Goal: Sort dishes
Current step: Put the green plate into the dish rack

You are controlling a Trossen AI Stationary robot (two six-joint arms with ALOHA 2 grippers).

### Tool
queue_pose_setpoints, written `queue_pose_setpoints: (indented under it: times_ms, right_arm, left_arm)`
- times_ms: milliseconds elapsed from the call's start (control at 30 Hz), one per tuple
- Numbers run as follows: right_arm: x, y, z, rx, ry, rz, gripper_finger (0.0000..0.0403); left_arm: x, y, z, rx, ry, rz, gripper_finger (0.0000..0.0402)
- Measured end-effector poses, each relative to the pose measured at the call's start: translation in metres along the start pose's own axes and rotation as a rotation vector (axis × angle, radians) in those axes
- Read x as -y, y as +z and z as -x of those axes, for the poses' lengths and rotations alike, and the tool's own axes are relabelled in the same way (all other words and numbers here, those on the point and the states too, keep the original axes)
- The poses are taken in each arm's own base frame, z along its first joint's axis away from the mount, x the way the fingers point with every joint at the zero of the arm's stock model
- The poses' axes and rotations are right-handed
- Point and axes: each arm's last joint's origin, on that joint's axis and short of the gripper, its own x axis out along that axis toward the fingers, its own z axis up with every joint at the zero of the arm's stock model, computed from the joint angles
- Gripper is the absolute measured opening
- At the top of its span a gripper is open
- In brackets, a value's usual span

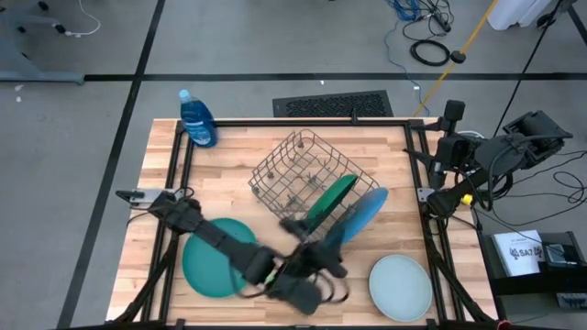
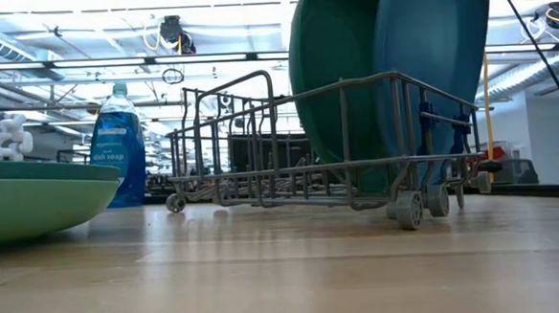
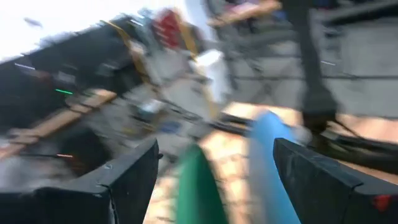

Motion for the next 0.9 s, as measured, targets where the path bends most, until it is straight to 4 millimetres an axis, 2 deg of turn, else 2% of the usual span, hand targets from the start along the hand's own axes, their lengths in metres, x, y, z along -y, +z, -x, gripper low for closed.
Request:
queue_pose_setpoints:
  times_ms: [100, 167, 267, 367, 433, 500, 567, 700, 767, 900]
  right_arm:
    - [0.0, 0.0, 0.0, 0.0, 0.001, 0.001, 0.0226]
    - [0.0, -0.001, 0.0, -0.003, 0.002, 0.004, 0.0226]
    - [-0.001, 0.0, 0.0, -0.006, 0.002, 0.009, 0.0226]
    - [-0.002, 0.001, -0.002, -0.01, 0.003, 0.015, 0.0226]
    - [-0.003, 0.002, -0.003, -0.013, 0.004, 0.018, 0.0226]
    - [-0.004, 0.003, -0.004, -0.015, 0.004, 0.02, 0.0226]
    - [-0.005, 0.004, -0.005, -0.017, 0.004, 0.022, 0.0226]
    - [-0.007, 0.006, -0.007, -0.023, 0.005, 0.029, 0.0226]
    - [-0.009, 0.007, -0.008, -0.026, 0.005, 0.033, 0.0226]
    - [-0.01, 0.008, -0.009, -0.029, 0.006, 0.036, 0.0226]
  left_arm:
    - [-0.007, 0.012, 0.033, 0.034, 0.13, -0.061, 0.03]
    - [-0.012, 0.017, 0.053, 0.047, 0.092, -0.108, 0.0287]
    - [-0.02, 0.02, 0.073, 0.062, 0.06, -0.091, 0.0265]
    - [-0.022, 0.01, 0.085, 0.064, -0.011, -0.093, 0.024]
    - [-0.02, -0.002, 0.088, 0.004, -0.163, -0.053, 0.0222]
    - [-0.022, -0.017, 0.085, -0.141, -0.299, 0.019, 0.0204]
    - [-0.026, -0.034, 0.079, -0.352, -0.36, 0.08, 0.0185]
    - [-0.026, -0.068, 0.079, -0.751, -0.32, 0.13, 0.015]
    - [-0.023, -0.077, 0.082, -0.931, -0.318, 0.183, 0.0135]
    - [-0.011, -0.095, 0.084, -1.125, -0.369, 0.182, 0.0115]
